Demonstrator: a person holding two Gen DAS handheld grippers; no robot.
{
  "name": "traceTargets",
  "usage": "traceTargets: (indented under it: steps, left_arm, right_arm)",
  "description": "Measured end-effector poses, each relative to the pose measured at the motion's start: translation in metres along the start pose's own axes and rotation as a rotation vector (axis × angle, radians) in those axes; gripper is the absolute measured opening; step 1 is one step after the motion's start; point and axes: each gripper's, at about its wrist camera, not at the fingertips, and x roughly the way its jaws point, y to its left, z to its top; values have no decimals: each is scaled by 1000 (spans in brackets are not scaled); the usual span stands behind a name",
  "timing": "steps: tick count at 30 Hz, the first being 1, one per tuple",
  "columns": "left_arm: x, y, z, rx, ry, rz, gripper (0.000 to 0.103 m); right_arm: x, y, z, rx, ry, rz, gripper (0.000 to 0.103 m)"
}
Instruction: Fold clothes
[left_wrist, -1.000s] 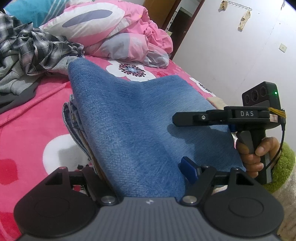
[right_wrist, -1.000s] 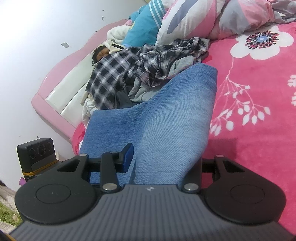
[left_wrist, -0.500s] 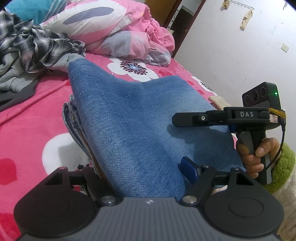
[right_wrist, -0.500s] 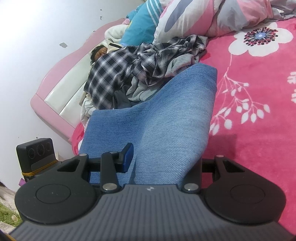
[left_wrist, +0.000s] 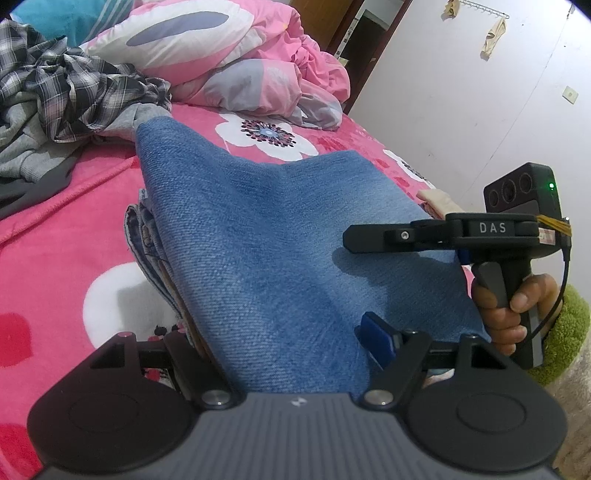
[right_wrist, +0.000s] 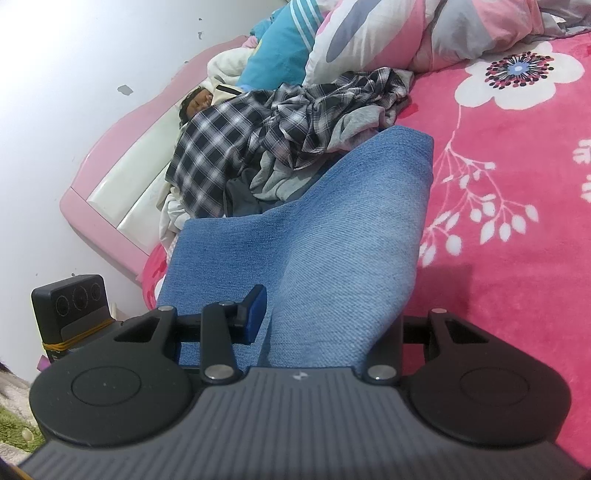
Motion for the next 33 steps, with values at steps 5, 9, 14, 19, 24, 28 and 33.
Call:
traceTargets:
  steps: [5, 9, 14, 19, 24, 28, 33]
  left_arm:
    - [1, 1, -1, -3, 3, 0, 76]
    - [1, 1, -1, -6, 5, 0, 76]
    - [1, 2, -2, -8, 6, 0, 76]
    - [0, 2, -2, -9, 6, 0, 76]
    - [0, 2, -2, -8, 3, 0, 76]
    - [0, 2, -2, -10, 5, 0, 76]
    - [-1, 1, -2, -8, 2, 1, 76]
  right_arm:
    - [2, -1, -1, 3, 3, -1, 42]
    - [3, -1, -2, 5, 5, -2, 42]
    - [3, -2, -2, 7, 8, -2, 42]
    - [3, -2, -2, 7, 9, -2, 42]
    - [3, -2, -2, 6, 10, -3, 42]
    - [3, -2, -2, 6, 10, -3, 42]
    - [4, -1, -2, 3, 10, -4, 42]
